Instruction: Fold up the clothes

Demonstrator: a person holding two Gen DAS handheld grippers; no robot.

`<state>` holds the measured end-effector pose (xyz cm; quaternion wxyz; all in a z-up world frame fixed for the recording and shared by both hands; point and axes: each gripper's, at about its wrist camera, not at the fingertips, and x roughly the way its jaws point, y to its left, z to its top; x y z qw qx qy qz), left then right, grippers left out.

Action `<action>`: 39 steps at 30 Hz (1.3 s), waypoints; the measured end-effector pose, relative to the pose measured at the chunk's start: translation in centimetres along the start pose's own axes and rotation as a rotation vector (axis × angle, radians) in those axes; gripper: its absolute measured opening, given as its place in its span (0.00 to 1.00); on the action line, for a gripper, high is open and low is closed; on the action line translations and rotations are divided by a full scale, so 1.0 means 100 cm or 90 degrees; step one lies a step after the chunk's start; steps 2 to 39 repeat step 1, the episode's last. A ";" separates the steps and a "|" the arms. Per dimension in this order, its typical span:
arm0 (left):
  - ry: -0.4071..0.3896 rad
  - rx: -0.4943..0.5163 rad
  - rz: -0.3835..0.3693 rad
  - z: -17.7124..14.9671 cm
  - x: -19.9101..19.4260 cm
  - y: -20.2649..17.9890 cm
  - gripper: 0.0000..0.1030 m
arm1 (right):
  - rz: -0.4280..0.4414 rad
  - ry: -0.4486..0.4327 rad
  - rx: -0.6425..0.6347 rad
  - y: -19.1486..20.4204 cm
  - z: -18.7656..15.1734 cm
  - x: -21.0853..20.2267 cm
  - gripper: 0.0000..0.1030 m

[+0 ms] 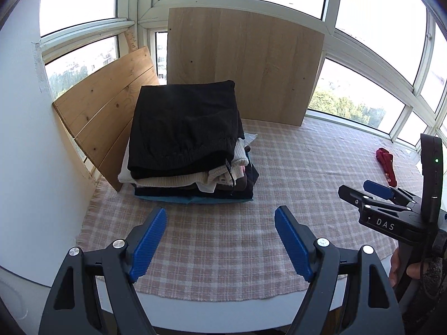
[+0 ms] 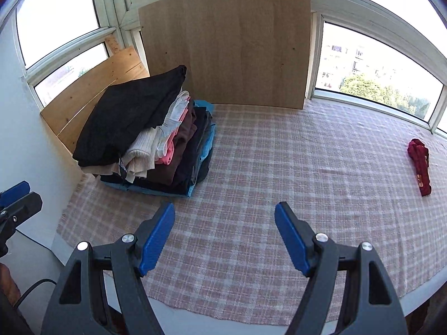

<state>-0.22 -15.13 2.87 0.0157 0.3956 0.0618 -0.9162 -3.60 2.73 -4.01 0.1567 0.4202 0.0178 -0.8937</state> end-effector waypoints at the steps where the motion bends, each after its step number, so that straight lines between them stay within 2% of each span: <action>1: -0.004 0.000 0.005 -0.001 -0.002 -0.002 0.76 | 0.001 0.003 0.001 -0.002 -0.001 0.001 0.71; 39: -0.004 0.000 0.005 -0.001 -0.002 -0.002 0.76 | 0.001 0.003 0.001 -0.002 -0.001 0.001 0.71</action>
